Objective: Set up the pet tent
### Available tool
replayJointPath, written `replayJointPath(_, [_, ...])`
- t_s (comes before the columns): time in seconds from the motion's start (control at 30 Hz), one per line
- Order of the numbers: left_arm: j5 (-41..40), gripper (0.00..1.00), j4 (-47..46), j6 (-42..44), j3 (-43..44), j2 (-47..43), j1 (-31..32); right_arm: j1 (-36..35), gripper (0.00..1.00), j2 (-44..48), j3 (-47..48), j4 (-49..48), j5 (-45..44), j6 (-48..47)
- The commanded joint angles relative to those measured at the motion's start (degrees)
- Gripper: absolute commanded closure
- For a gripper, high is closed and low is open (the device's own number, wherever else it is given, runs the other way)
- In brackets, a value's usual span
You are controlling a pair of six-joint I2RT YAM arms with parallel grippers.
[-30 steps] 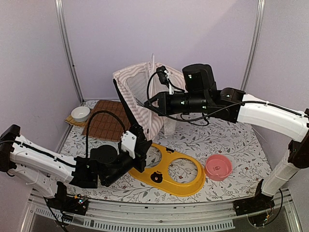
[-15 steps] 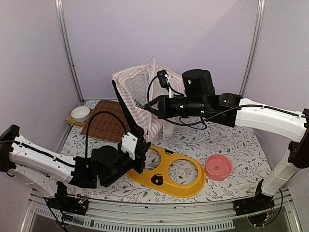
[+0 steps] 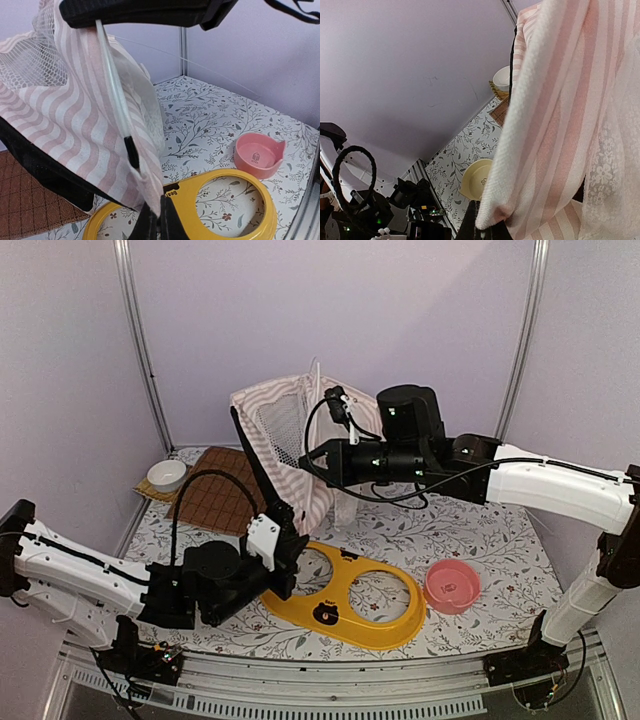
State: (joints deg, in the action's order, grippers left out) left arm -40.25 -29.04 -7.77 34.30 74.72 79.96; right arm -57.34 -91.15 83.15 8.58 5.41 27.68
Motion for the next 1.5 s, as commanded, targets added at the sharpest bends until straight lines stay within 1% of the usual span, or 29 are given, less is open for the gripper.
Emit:
replayJointPath(0.0, [10.8,1.0,10.7,-0.5,-3.3,0.5,2.2,6.1,1.0,3.6,1.0,-14.2,-12.5,-2.7])
replayJointPath(0.37, [11.7,1.0,10.4,-1.0,-2.7,1.4,-0.6,6.1,1.0,3.9,-0.4,-12.6,-10.7,-1.7])
replayJointPath(0.53, [13.2,1.0,9.9,-0.7,-2.9,0.7,-0.8,6.1,1.0,4.1,-1.2,-12.9,-12.3,-1.8])
replayJointPath(0.63, [14.3,1.0,9.5,0.1,-2.7,0.5,-0.8,6.0,1.0,3.4,-0.8,-13.8,-11.6,-1.6])
replayJointPath(0.73, [14.1,1.0,9.7,0.4,-2.2,0.7,-0.8,6.0,1.0,2.0,0.4,-14.1,-10.0,-1.2])
replayJointPath(0.9, [13.1,1.0,9.7,0.0,-1.8,-0.6,-1.2,5.9,1.0,1.2,-0.6,-14.7,-9.4,-0.5])
replayJointPath(1.13, [15.5,1.0,9.2,-0.7,-1.6,-3.1,-3.0,5.9,1.0,2.9,-5.4,-17.3,-10.1,0.5])
replayJointPath(1.33, [16.3,1.0,9.3,-0.7,-1.0,-2.5,-4.2,5.3,1.0,1.8,-5.2,-17.4,-8.2,1.5])
replayJointPath(1.47, [17.8,1.0,9.7,-3.0,-1.1,-2.8,-7.1,5.1,1.0,2.2,-6.1,-17.2,-7.5,1.6])
